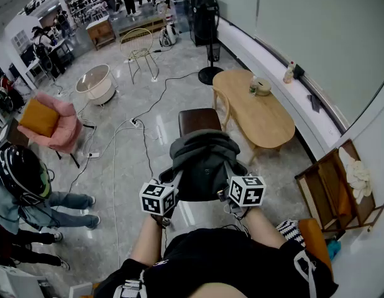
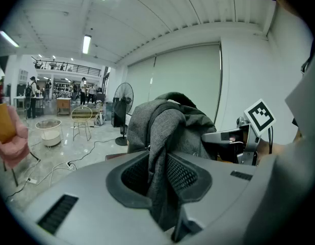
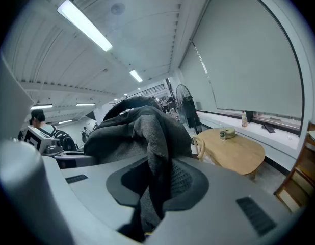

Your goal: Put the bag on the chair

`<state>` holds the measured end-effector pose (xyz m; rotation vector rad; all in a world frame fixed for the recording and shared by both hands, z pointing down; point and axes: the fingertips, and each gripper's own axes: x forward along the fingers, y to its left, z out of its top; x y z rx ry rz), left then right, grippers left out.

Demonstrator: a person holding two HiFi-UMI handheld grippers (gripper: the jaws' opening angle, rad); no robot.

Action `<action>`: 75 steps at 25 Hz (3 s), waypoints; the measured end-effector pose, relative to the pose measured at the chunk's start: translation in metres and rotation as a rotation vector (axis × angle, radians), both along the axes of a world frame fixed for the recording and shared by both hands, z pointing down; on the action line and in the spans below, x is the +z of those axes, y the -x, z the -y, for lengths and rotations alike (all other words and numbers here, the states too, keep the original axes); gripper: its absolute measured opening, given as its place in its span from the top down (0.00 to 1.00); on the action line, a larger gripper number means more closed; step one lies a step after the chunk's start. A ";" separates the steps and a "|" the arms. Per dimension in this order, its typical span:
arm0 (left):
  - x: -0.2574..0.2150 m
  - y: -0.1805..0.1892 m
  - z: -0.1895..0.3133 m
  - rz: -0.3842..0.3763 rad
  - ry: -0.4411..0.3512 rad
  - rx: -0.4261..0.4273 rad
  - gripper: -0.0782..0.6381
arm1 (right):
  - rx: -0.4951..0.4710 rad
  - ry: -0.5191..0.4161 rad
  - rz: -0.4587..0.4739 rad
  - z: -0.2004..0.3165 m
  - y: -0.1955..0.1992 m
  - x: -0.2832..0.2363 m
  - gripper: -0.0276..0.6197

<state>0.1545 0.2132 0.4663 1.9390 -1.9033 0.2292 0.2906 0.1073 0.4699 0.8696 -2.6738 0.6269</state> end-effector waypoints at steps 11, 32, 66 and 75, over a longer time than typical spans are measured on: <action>-0.020 -0.001 -0.042 0.034 -0.050 -0.001 0.76 | 0.011 -0.030 0.034 -0.043 -0.003 -0.018 0.83; -0.007 0.120 -0.092 0.012 -0.083 0.084 0.76 | 0.098 -0.059 0.024 -0.099 0.112 -0.016 0.82; 0.024 0.342 0.320 0.012 0.046 0.031 0.76 | 0.029 0.062 0.049 0.324 0.342 0.023 0.82; 0.029 0.402 0.476 -0.012 0.060 0.025 0.76 | 0.014 0.063 0.034 0.474 0.397 0.023 0.82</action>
